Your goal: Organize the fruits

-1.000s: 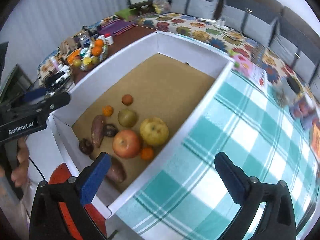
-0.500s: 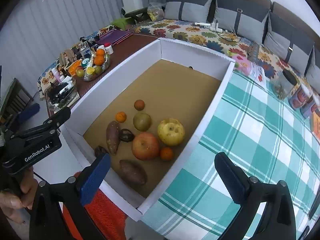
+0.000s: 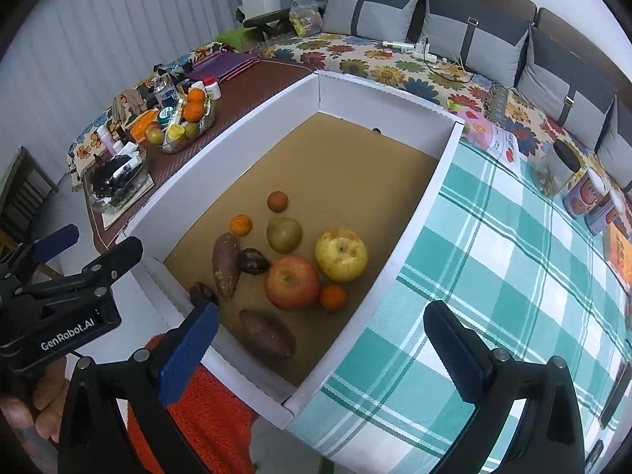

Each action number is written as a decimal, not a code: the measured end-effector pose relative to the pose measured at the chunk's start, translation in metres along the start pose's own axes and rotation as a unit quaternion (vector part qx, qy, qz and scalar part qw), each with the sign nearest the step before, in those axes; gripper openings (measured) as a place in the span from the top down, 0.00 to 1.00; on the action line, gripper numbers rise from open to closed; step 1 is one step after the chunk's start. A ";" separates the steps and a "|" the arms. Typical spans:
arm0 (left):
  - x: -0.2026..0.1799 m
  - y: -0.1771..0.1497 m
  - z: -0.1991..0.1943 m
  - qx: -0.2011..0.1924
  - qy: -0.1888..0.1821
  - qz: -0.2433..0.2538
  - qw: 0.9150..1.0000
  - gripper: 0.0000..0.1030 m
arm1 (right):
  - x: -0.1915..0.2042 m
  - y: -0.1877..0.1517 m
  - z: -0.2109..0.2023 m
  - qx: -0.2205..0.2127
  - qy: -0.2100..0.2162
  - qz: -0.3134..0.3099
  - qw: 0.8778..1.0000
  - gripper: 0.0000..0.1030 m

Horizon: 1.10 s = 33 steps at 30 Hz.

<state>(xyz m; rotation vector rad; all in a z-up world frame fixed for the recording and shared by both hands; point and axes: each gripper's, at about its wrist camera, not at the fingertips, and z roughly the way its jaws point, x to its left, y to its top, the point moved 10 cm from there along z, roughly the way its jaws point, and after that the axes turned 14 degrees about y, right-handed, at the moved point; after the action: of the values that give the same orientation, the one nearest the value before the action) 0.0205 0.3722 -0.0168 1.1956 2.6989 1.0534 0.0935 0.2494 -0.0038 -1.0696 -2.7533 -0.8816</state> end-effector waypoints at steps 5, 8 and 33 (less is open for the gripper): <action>0.000 0.000 0.004 0.006 -0.001 -0.003 1.000 0.06 | -0.002 0.000 0.002 0.002 -0.006 0.004 1.000 0.00; 0.000 0.000 0.005 0.008 -0.003 -0.004 1.000 0.06 | -0.001 0.000 0.003 0.005 -0.006 0.004 1.000 0.00; -0.005 -0.005 0.011 0.024 -0.028 -0.009 0.999 0.06 | 0.001 0.001 0.006 0.007 -0.009 -0.001 1.000 0.00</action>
<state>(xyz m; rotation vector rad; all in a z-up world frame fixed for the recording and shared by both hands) 0.0243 0.3729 -0.0296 1.1877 2.7012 0.9434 0.0944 0.2543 -0.0080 -1.0770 -2.7724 -0.8549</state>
